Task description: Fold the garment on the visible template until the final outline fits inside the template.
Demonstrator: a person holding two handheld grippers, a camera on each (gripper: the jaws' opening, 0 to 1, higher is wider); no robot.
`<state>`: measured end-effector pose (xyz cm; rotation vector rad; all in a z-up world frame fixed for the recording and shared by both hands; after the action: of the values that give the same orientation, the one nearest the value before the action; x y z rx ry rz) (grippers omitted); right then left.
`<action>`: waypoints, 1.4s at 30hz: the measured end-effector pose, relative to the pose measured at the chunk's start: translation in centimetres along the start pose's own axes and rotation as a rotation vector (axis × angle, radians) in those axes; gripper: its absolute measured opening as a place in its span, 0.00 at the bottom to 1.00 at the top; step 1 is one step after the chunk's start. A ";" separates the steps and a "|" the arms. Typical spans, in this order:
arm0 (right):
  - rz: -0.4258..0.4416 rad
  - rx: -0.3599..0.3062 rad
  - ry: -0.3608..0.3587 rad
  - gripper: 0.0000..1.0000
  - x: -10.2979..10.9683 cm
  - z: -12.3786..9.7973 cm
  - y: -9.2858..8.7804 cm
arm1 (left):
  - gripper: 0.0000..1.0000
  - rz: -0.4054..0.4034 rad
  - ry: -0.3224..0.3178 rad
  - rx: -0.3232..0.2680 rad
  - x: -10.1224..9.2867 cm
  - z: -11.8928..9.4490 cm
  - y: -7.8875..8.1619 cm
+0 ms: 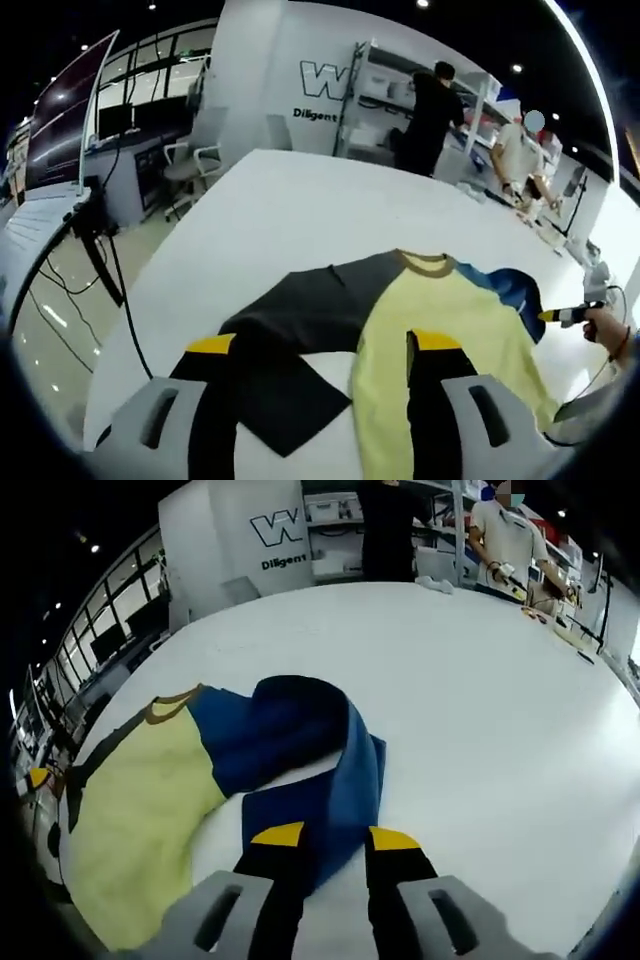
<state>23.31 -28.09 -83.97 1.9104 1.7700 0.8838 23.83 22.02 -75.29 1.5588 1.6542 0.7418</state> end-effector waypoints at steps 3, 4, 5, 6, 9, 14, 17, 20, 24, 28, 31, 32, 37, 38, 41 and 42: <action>0.021 0.009 0.014 0.18 0.4 0.0 -0.4 | 0.74 0.019 -0.036 0.008 -0.8 -0.4 -0.2; 0.022 0.019 0.014 0.18 0.4 0.0 -0.7 | 0.75 0.026 -0.048 0.011 -1.3 -0.7 -0.3; 0.023 0.018 0.012 0.17 0.4 0.0 -0.8 | 0.77 0.039 -0.055 0.018 -1.6 -0.9 -0.4; 0.020 0.019 0.010 0.15 0.4 0.1 -1.0 | 0.80 0.068 -0.058 0.031 -1.9 -1.1 -0.7; 0.014 0.031 -0.009 0.06 0.1 0.1 -1.5 | 0.88 0.093 -0.085 0.030 -2.9 -1.7 -0.8; -0.045 0.039 -0.016 0.00 -0.6 -0.1 -1.4 | 0.93 0.143 -0.123 0.010 -3.8 -2.3 -0.6; -0.053 0.044 -0.017 0.00 -0.7 -0.3 -1.4 | 0.94 0.162 -0.135 0.016 -4.1 -2.6 -0.6; -0.109 0.053 -0.037 0.00 -1.3 -1.3 -1.3 | 0.93 0.175 -0.166 0.021 -4.8 -3.1 -0.7; -0.233 0.108 -0.077 0.00 -3.0 -2.6 -0.7 | 0.94 0.211 -0.203 0.024 -5.7 -3.7 -0.9; -0.294 0.143 -0.046 0.00 -3.6 -3.5 0.0 | 0.93 0.214 -0.248 0.019 -6.5 -4.3 -1.0; -0.395 0.239 -0.020 0.00 -4.2 -4.3 -0.1 | 0.93 0.220 -0.273 0.017 -6.9 -4.5 -1.0; -0.404 0.248 -0.030 0.00 -4.6 -4.5 0.0 | 0.92 0.216 -0.277 0.016 -7.0 -4.6 -1.0; -0.448 0.204 -0.058 0.00 -5.8 -4.7 2.8 | 0.90 0.220 -0.289 0.018 -7.2 -4.9 -1.2; -0.472 0.198 -0.070 0.00 -6.0 -4.7 3.4 | 0.91 0.222 -0.291 0.019 -7.2 -4.9 -1.3; -0.538 0.201 -0.097 0.00 -6.6 -3.9 5.1 | 0.89 0.224 -0.302 0.023 -7.3 -5.1 -1.4; -0.553 0.205 -0.094 0.00 -6.8 -3.5 5.3 | 0.89 0.223 -0.303 0.025 -7.3 -5.1 -1.4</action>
<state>24.82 -35.88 -79.21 1.4114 2.2307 0.4208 18.81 14.98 -72.69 1.7944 1.2885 0.5639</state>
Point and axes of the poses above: the point that each gripper's makers call its tool centre point, and the gripper's own axes: z roughly forward along the fingers, x roughly to its left, y roughly out of its top, the point moved 2 cm from there along -z, roughly backward along the fingers, and after that the axes turned 7 degrees about y, right-handed, at the moved point
